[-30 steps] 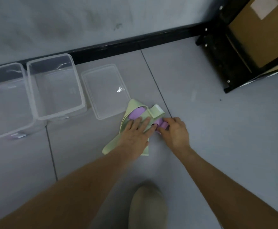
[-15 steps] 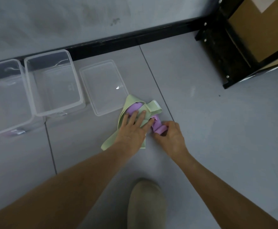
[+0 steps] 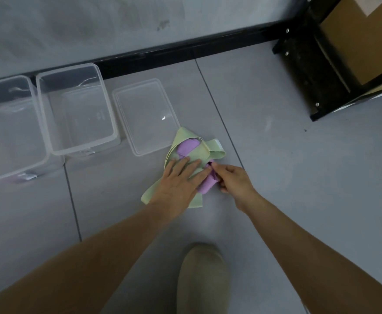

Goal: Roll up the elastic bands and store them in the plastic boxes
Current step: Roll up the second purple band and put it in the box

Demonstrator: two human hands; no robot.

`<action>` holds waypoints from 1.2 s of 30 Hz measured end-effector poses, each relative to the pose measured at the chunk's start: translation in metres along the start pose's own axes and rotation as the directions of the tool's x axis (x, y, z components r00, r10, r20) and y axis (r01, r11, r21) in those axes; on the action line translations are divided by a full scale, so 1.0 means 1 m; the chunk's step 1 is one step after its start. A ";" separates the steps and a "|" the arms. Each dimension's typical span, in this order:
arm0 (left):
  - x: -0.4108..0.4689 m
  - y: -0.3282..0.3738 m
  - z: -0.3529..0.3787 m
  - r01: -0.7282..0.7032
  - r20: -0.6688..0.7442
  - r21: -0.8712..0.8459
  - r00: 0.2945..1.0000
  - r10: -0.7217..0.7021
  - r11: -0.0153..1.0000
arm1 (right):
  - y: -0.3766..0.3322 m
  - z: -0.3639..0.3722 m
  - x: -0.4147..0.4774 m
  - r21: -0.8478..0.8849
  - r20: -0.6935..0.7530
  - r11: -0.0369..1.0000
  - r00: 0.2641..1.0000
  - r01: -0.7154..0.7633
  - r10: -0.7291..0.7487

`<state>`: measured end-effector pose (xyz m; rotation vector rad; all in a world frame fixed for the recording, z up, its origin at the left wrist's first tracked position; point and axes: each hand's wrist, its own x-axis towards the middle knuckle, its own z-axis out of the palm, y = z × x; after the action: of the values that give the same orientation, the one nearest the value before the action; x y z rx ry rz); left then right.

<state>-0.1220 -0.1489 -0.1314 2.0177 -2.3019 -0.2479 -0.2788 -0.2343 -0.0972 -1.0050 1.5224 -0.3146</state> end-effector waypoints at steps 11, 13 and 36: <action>0.002 -0.004 -0.002 -0.009 0.035 0.022 0.999 0.008 1.000 | 0.003 -0.006 0.008 0.126 -0.003 0.991 0.999 -0.041 0.041; 0.003 -0.004 -0.003 -0.016 0.046 0.048 0.999 0.013 0.999 | 0.006 -0.008 0.009 0.148 0.017 0.988 0.999 -0.047 0.045; -0.021 0.003 -0.055 0.091 -0.241 -0.370 0.952 -0.190 0.925 | -0.028 -0.013 -0.097 0.246 0.311 0.964 0.934 0.098 -0.174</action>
<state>-0.1133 -0.1316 -0.0754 1.8965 -1.7994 -0.3421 -0.2892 -0.1842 -0.0092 -0.9298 1.0880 -0.3886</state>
